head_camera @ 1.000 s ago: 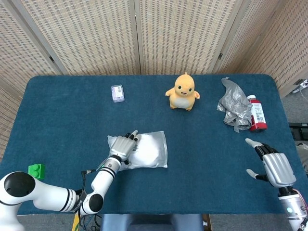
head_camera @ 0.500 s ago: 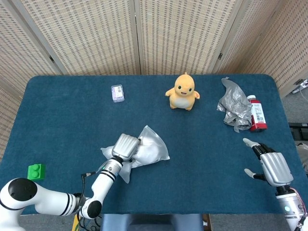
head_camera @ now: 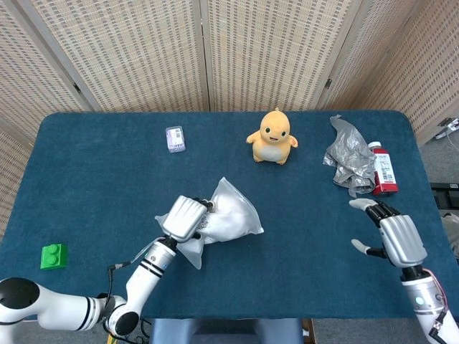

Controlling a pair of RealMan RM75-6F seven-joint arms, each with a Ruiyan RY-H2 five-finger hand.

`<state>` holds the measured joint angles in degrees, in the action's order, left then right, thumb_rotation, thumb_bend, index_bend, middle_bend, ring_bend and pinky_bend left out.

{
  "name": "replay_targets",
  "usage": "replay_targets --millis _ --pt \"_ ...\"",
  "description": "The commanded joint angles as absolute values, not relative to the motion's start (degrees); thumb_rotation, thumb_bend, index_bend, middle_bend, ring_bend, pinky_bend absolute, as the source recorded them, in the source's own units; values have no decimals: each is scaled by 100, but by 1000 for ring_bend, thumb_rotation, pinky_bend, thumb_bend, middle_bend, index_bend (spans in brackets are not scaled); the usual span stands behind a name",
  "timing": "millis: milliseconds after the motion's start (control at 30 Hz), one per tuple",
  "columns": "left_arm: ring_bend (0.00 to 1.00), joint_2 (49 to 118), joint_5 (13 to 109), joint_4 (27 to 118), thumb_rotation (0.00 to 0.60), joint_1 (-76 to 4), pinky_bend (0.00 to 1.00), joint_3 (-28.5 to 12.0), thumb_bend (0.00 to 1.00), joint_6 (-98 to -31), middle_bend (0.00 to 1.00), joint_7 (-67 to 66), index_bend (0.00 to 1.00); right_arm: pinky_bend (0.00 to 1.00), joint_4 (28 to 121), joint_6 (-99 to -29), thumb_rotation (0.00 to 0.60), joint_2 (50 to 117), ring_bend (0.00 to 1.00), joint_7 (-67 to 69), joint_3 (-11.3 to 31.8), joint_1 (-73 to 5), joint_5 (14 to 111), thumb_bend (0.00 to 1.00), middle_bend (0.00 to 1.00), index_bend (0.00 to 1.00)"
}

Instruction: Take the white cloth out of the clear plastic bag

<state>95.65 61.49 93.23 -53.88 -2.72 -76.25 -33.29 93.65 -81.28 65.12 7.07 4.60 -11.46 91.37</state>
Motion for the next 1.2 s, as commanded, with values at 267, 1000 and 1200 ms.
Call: replay_targets --millis 267,1000,1200 --pt "610 9240 6770 10085 600 -5164 706 -500 60 -7811 653 -3805 487 411 9651 -7751 600 6872 196 718 878 -1799 9147 51 228 471" --pt "611 9185 7129 10389 600 -5001 706 -865 59 -7580 652 -4406 482 396 9877 -7061 600 7642 186 286 1283 -2835 8882 57 218 503" --pt "611 9139 7221 10467 600 -4925 706 -900 59 -7554 652 -4432 482 371 9856 -6959 600 7812 150 174 1298 -3007 8811 4 166 489"
